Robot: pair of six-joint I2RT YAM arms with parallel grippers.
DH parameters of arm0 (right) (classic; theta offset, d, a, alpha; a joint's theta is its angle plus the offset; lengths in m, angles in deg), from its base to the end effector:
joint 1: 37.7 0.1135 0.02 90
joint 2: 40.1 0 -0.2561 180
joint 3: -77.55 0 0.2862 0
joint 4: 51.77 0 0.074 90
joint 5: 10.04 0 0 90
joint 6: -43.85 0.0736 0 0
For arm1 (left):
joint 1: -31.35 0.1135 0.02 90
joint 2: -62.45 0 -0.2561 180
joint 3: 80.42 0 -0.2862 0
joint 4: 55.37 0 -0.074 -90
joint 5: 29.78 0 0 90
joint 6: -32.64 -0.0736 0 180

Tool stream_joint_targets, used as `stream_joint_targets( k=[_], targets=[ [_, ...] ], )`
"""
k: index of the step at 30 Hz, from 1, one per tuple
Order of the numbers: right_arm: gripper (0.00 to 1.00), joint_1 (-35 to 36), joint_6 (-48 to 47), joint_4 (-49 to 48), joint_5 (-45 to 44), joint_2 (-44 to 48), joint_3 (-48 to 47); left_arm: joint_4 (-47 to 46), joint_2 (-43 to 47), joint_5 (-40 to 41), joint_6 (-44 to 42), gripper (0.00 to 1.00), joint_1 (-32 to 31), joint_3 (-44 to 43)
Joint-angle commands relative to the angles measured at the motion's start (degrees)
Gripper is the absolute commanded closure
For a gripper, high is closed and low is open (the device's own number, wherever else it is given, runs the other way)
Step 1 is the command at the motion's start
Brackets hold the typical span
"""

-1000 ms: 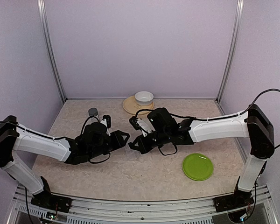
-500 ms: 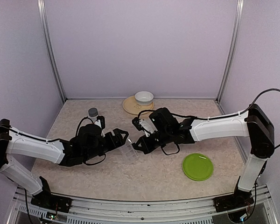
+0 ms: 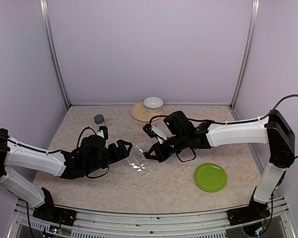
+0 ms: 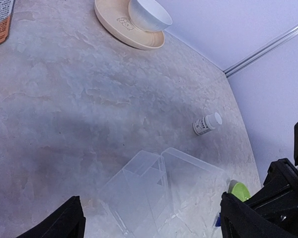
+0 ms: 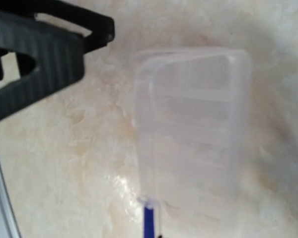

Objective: Sort the pills into containers
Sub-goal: Open the lid of the pill container.

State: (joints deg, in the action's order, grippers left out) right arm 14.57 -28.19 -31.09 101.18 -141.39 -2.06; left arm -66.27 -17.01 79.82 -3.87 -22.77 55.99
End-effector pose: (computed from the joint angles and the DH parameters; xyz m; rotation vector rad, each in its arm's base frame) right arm 0.2491 0.3655 0.1628 -0.9262 2.3060 1.0084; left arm 0.2164 -0.2570 0.1371 -0.2170 2.0758 -0.8556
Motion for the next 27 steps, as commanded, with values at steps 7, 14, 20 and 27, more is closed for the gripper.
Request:
stream_joint_targets(
  k=[7,14,20,27],
  targets=[
    [1.0,-4.11,-5.94,3.4,12.17,4.75,0.5,-7.06,0.12,-9.39,-6.19,0.12,2.53,2.9],
    [1.0,-4.92,-10.73,8.15,16.58,6.12,-1.06,-10.04,0.06,-21.26,-10.81,0.15,6.68,2.5],
    [1.0,-4.99,-12.25,8.78,19.63,7.97,-0.82,-11.19,-1.79,-30.87,-14.94,0.16,9.56,0.57],
    [1.0,-4.99,-12.92,9.08,21.21,8.88,-0.64,-15.67,-5.1,-40.36,-15.72,0.23,10.36,0.34]
  ],
)
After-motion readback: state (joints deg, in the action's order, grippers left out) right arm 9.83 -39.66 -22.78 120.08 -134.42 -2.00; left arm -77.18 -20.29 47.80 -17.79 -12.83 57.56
